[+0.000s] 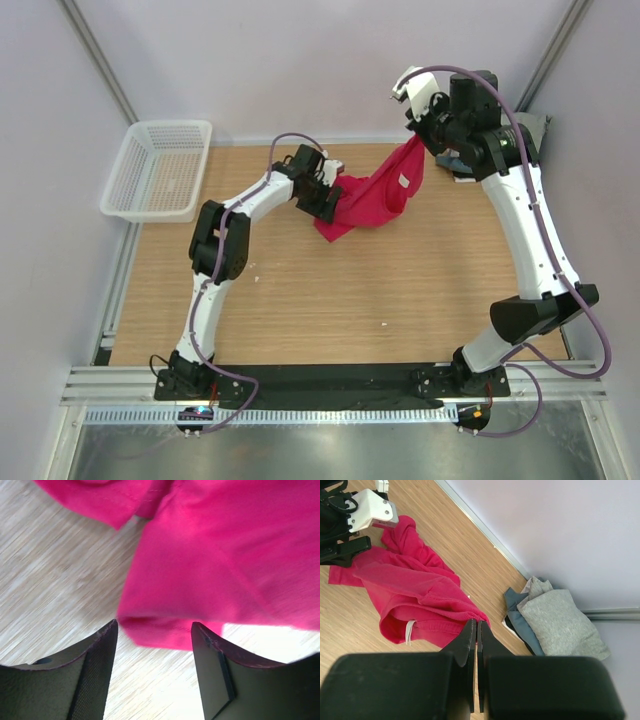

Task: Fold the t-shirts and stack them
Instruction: Flatten the tshirt out

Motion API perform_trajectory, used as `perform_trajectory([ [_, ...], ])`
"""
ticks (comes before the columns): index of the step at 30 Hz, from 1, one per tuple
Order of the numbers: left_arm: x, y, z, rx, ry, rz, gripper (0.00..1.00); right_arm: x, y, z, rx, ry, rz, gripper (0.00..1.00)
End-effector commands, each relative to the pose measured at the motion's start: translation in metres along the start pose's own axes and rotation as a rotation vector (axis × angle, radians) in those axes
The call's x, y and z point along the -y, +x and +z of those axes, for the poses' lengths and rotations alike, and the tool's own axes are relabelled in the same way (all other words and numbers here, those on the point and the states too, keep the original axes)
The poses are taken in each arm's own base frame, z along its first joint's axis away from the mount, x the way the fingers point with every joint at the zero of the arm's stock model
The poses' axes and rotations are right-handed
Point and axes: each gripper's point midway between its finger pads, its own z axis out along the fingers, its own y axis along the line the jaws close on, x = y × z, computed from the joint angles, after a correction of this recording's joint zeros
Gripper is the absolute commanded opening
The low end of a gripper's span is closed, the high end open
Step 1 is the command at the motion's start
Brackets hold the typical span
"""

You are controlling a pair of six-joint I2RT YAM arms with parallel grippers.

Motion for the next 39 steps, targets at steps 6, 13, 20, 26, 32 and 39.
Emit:
perform_trajectory([
  [6,-0.014,-0.046,-0.037,0.125,-0.125,0.057,0.61,0.021,-0.016,-0.020,0.070,0.087,-0.005,0.01],
  [13,-0.003,-0.020,0.000,0.047,-0.025,0.029,0.61,0.021,-0.015,-0.012,0.061,0.081,-0.006,0.01],
  [20,0.019,-0.005,0.023,0.000,0.046,0.034,0.61,0.024,-0.011,-0.008,0.048,0.089,-0.006,0.01],
  [26,0.034,-0.010,0.022,0.010,0.113,0.040,0.07,0.028,-0.005,-0.004,0.030,0.101,0.001,0.01],
  [32,0.012,-0.043,-0.055,0.106,0.029,0.024,0.00,0.040,0.000,0.000,0.008,0.159,0.027,0.01],
  [39,-0.028,-0.128,-0.261,0.513,-0.184,0.155,0.00,0.021,0.005,0.010,0.020,0.082,0.098,0.01],
])
